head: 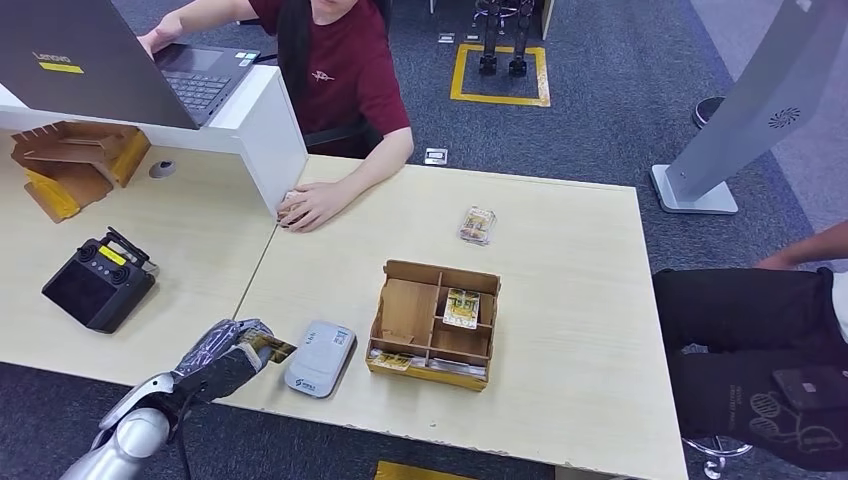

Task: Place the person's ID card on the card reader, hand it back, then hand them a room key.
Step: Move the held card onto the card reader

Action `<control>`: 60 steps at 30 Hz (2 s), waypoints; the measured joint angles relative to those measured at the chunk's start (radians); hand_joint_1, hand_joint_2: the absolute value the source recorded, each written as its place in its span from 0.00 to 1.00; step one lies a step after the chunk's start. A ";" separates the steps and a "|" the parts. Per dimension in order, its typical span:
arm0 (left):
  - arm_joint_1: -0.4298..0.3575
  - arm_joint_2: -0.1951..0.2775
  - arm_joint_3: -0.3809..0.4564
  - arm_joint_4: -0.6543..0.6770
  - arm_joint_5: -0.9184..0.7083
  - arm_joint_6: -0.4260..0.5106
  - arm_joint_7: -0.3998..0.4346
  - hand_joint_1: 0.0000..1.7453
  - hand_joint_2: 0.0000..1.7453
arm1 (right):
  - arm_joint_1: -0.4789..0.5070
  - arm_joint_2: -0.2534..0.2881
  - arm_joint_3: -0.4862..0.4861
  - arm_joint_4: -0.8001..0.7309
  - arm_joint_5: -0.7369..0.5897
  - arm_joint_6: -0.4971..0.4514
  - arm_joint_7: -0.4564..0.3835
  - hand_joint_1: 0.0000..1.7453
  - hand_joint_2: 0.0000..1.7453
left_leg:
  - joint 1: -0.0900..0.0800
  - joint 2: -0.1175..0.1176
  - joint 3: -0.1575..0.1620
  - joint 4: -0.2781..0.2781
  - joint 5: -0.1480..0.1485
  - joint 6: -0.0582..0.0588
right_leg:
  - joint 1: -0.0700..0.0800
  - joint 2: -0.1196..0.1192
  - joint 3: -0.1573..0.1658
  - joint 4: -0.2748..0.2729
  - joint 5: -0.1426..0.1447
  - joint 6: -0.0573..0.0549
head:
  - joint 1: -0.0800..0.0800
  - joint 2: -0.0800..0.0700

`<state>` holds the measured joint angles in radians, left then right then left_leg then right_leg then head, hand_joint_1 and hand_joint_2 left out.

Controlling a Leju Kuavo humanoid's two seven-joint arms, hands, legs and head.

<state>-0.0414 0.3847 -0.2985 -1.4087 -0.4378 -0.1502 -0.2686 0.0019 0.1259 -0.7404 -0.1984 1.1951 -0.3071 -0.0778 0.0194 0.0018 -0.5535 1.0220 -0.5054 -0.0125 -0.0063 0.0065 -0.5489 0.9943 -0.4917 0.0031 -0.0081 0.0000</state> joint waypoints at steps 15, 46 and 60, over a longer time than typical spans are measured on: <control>0.045 0.041 -0.086 -0.088 -0.079 0.022 0.014 1.00 1.00 | -0.001 0.005 -0.024 0.000 0.018 -0.009 0.001 0.00 0.00 | 0.000 -0.001 0.000 0.000 0.000 0.000 | 0.000 -0.001 0.000 0.000 0.000 0.000 | 0.000 0.000; -0.102 -0.203 -0.172 0.083 -0.314 0.225 0.149 1.00 1.00 | -0.003 0.019 -0.056 0.000 0.067 -0.010 -0.002 0.00 0.00 | 0.000 -0.001 0.000 0.000 0.000 0.000 | 0.000 -0.002 0.000 0.000 0.000 0.000 | 0.000 0.000; -0.172 -0.295 -0.171 0.227 -0.472 0.314 0.224 1.00 1.00 | -0.005 0.022 -0.073 0.000 0.093 -0.009 -0.007 0.00 0.00 | 0.000 -0.001 0.001 0.000 0.000 0.000 | 0.000 -0.002 0.001 0.000 0.000 0.000 | 0.000 0.000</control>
<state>-0.2132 0.0899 -0.4694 -1.1817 -0.9102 0.1640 -0.0444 -0.0030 0.1480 -0.8131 -0.1984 1.2878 -0.3162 -0.0848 0.0191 0.0005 -0.5529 1.0223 -0.5054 -0.0125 -0.0065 0.0044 -0.5475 0.9940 -0.4913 0.0032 -0.0080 0.0000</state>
